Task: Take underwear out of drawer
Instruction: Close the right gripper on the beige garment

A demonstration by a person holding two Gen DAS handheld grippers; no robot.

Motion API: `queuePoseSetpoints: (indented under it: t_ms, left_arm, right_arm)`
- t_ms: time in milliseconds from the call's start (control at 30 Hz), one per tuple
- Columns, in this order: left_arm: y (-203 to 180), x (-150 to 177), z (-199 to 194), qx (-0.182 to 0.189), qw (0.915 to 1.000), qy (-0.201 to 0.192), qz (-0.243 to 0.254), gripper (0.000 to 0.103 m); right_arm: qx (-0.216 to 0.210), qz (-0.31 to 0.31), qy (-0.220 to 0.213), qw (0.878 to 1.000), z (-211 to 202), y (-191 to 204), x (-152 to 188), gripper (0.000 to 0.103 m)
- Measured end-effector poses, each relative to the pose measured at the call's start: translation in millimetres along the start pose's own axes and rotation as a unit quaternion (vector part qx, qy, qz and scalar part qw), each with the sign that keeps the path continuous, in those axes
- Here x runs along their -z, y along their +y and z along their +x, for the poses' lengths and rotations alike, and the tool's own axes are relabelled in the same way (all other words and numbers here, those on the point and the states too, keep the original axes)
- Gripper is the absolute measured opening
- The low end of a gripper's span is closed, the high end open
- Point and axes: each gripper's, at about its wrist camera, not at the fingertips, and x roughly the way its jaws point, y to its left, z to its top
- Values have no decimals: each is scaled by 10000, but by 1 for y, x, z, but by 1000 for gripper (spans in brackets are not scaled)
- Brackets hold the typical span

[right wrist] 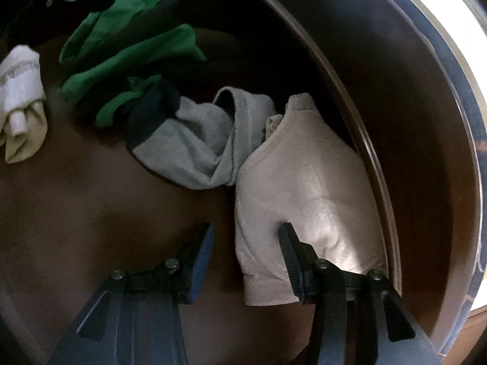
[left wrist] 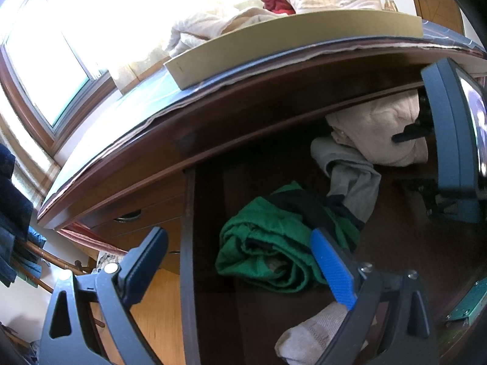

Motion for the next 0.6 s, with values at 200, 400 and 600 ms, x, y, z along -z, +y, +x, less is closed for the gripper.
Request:
queuePoseSetpoints:
  t_ms: [200, 400, 600]
  left_arm:
    - [-1, 0, 1, -1, 10000, 2, 11, 96]
    - [-1, 0, 1, -5, 10000, -9, 8, 96]
    - [-1, 0, 1, -6, 10000, -12, 6, 96]
  right_arm:
    - [-150, 191, 16, 9997, 4, -19, 8, 44]
    - [190, 252, 83, 9995, 4, -48, 12, 15]
    - [547, -6, -92, 9985, -27, -49, 16, 13]
